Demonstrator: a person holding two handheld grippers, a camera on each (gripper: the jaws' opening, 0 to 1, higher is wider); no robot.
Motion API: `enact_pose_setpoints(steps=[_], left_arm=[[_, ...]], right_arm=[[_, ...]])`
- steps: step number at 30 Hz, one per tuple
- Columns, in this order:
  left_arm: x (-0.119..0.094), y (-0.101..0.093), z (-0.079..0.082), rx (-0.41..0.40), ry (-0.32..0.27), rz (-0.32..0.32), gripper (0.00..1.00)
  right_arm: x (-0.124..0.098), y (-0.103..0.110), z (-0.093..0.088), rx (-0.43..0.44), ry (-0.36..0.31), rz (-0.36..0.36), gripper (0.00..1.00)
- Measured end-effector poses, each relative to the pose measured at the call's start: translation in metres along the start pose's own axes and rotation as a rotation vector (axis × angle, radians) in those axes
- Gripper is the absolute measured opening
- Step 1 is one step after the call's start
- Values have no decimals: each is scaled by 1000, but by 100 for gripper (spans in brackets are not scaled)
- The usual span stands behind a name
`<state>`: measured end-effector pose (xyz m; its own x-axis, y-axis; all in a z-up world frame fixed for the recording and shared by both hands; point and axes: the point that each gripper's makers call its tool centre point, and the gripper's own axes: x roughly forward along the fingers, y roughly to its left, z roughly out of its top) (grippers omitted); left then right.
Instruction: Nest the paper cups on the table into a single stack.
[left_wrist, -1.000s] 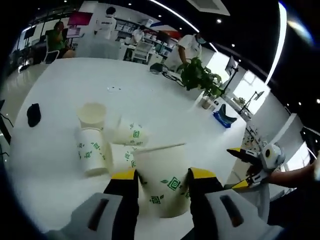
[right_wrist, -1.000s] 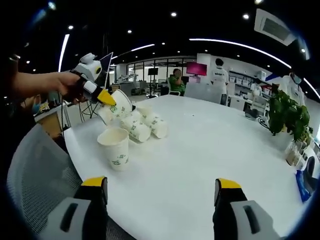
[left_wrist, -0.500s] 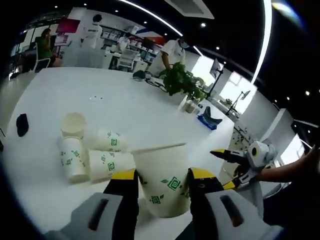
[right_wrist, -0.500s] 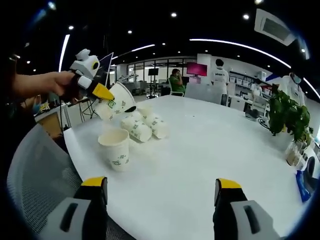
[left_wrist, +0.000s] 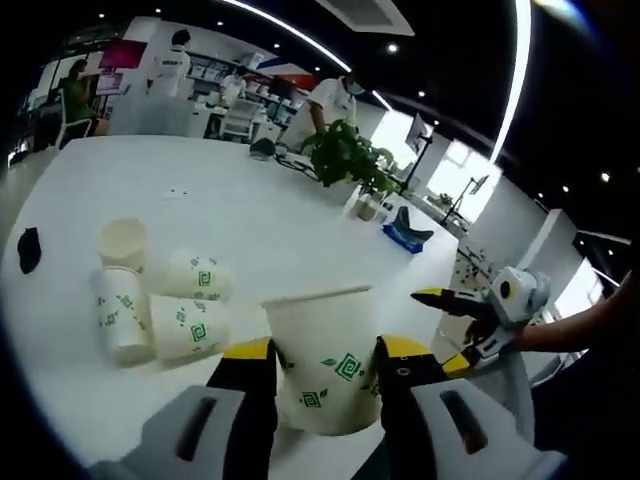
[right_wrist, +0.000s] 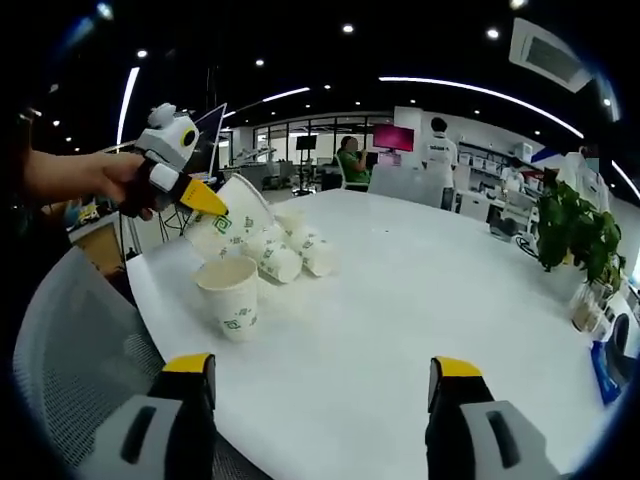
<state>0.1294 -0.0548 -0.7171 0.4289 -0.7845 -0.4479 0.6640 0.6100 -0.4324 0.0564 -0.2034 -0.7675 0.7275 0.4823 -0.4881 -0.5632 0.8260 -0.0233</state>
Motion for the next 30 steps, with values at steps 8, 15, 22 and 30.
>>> enact_pose_setpoints(steps=[8,15,22,30], left_arm=[[7,2,-8,2,17,0,39],[12,0,-16,32,44,6,40],[16,-6,-19,49,62,3,39],[16,-4,-20,71,75,8,39]], right_arm=[[0,1,0,-1,7,1,88],[0,1,-1,0,11,2,88],[0,0,-2,0,14,1,88],[1,-2,-4,1,15,2,87]])
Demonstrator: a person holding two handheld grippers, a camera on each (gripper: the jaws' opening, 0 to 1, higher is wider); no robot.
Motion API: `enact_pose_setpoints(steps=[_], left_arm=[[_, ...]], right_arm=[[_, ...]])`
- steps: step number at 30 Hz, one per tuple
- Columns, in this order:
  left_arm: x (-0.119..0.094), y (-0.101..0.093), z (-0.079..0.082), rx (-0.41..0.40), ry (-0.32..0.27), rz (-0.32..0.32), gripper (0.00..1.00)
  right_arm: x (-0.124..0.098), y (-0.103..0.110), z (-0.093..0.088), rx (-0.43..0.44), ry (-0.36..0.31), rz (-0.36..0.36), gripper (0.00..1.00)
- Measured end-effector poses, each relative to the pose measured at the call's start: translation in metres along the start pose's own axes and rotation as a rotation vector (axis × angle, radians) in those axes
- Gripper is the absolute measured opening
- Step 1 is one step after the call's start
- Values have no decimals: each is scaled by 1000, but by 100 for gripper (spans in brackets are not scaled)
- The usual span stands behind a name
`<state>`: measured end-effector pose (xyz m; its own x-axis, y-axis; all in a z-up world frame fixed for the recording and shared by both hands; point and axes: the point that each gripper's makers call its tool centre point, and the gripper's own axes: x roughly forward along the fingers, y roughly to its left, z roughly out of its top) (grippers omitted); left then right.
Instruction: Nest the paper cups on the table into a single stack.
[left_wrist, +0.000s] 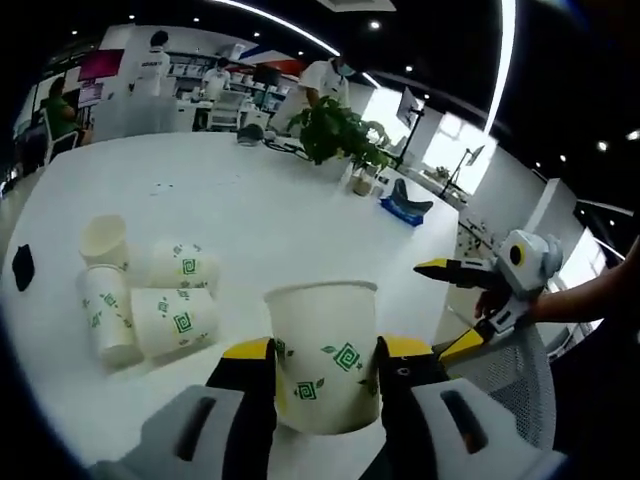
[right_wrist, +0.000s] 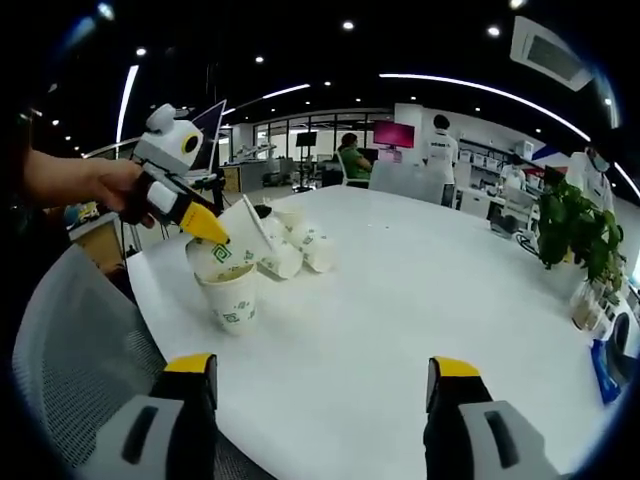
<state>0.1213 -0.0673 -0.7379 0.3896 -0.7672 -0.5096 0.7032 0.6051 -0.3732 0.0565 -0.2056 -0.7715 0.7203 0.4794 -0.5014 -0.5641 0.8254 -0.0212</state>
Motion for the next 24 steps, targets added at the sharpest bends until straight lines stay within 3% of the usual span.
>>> enact_pose_setpoints(steps=[9,14,24], left_arm=[[1,0,-4,16,15,-1,39],[1,-2,-3,29,17,0,39],[0,-3,-3,46,17,-3,38]], right_arm=[[2,2,0,-9,1,19,87],[1,5,9,-4,-11,35,87],[4,17,76,65,-152,111,74]])
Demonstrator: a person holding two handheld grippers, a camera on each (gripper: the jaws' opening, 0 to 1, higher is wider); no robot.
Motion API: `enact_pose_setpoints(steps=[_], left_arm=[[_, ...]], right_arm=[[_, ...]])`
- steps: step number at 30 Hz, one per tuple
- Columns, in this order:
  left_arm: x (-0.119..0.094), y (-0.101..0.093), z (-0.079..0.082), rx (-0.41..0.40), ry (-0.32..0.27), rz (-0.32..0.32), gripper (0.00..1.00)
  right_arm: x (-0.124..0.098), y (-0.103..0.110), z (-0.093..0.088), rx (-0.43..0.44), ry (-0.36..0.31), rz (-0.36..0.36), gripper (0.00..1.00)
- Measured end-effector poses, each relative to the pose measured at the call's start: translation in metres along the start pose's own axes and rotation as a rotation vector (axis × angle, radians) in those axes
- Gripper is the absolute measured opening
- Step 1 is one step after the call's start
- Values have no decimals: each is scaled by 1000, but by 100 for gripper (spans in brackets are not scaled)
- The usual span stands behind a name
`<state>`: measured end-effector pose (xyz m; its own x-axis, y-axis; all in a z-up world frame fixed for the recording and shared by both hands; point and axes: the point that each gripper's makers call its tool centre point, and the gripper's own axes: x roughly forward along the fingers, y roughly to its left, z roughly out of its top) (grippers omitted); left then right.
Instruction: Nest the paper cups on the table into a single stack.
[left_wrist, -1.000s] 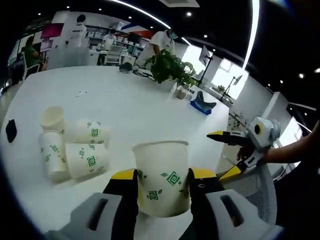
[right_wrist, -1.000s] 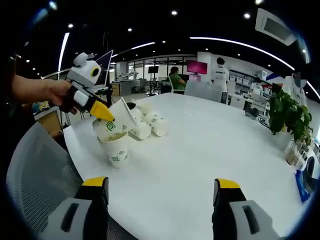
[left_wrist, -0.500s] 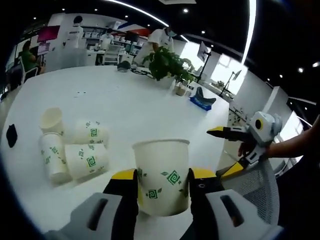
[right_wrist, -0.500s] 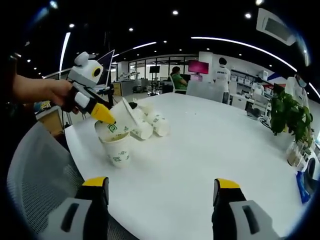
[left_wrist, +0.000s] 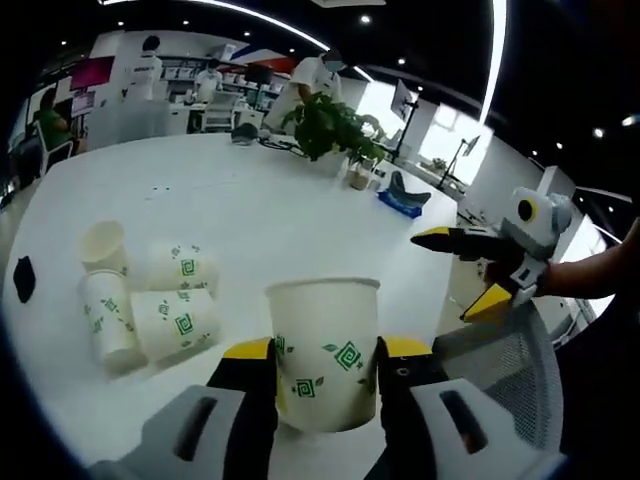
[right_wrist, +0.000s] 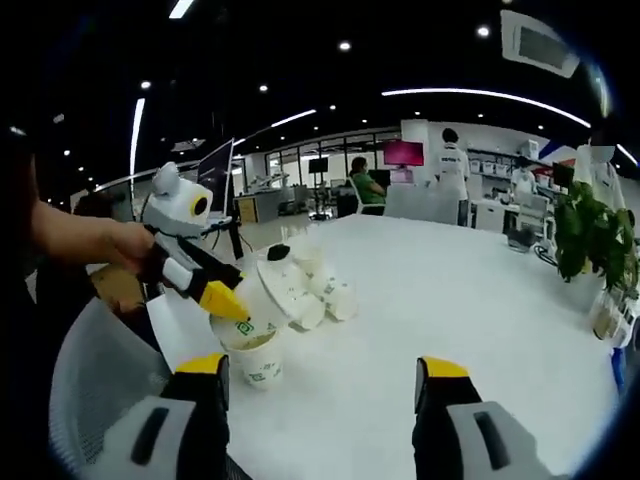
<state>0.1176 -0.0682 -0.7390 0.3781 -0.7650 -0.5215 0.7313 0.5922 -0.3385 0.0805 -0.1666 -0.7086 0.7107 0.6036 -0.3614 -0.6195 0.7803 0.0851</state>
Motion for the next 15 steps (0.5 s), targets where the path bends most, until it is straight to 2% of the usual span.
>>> enact_pose_setpoints(steps=[3,6,15], left_arm=[[0,2,-1,7,1,1,38],[-2,1,-1,9,1,0,38],[-7,0,5,16,-29,-9,38]], right_arm=[[8,9,14,27,-24,43,70],[14,14,21,35,-35,63,69],[24,30,42,65,-81,137,56]])
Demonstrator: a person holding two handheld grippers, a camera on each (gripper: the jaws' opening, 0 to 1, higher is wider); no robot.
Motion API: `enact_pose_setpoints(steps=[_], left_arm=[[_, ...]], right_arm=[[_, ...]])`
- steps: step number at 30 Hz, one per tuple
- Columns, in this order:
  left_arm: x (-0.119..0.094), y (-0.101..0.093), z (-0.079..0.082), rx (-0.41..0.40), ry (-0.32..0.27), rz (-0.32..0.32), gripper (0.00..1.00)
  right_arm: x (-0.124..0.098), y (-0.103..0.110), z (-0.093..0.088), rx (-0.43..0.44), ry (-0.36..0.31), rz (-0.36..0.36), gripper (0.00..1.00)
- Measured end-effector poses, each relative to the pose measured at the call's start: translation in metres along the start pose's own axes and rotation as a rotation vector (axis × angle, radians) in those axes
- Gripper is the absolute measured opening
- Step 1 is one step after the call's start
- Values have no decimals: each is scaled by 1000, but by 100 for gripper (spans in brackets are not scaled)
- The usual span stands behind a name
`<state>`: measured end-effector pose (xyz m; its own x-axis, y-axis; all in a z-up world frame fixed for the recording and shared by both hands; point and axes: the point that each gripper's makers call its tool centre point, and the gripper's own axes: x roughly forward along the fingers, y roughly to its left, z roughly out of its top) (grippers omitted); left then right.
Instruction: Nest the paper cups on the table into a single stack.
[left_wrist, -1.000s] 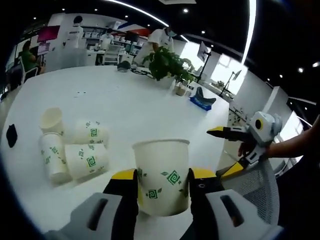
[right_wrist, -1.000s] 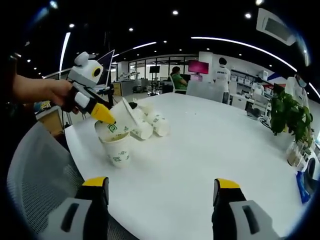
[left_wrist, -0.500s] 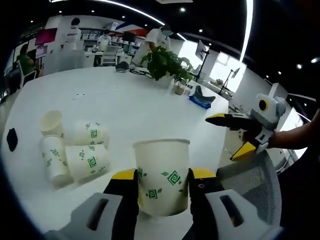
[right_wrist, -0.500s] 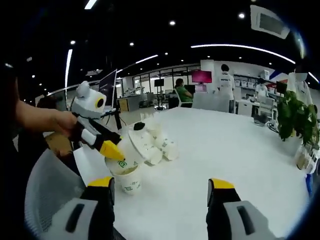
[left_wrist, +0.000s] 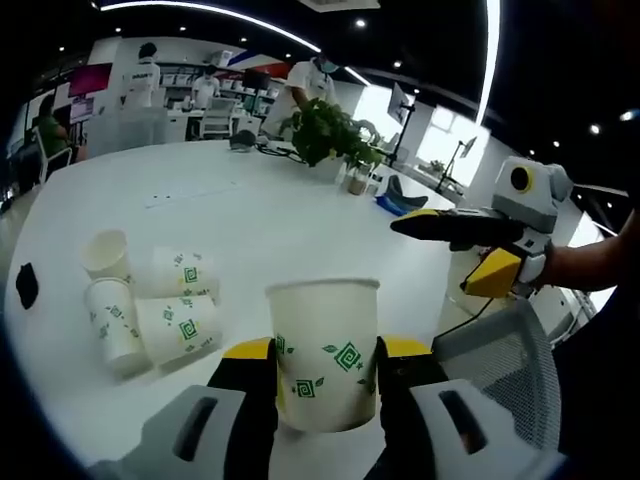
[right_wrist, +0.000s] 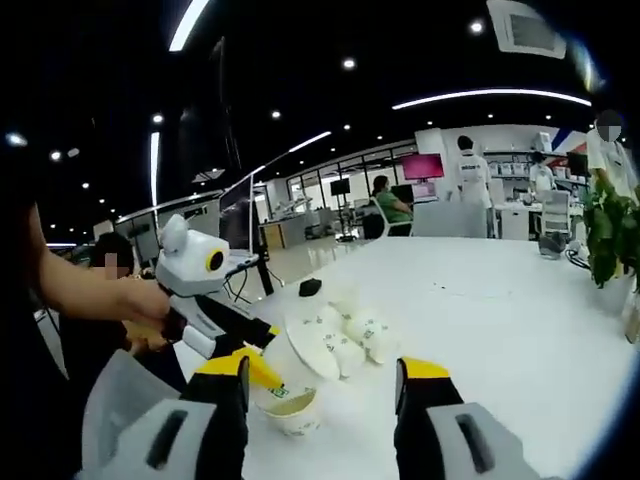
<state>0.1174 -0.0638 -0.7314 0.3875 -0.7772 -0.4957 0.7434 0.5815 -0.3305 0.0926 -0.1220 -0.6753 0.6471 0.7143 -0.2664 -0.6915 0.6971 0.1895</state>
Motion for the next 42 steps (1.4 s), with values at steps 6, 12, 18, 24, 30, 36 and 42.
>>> enact_pose_setpoints(steps=[6,12,18,24,30,36,42], left_arm=[[-3,-12,7,14,-21,-18,38],[-6,-15,9,32,-26,-32,38],[-11,-21,14,39,-40,-44,37],[-15,-26,17,48,-48,-52,37],[-18,-28,18,45,-63,-76,37],[-18,-36,17,72,-58,-100,36],[-18,-37,15,96,-47,-110,36]], right_arm=[[4,9,9,-3,-7,52,47],[10,14,20,-3,-25,96,35],[16,19,30,23,-45,129,33],[21,27,35,65,-45,188,25],[27,35,35,82,-26,242,20],[31,43,27,97,18,291,16],[32,47,22,152,49,318,5]])
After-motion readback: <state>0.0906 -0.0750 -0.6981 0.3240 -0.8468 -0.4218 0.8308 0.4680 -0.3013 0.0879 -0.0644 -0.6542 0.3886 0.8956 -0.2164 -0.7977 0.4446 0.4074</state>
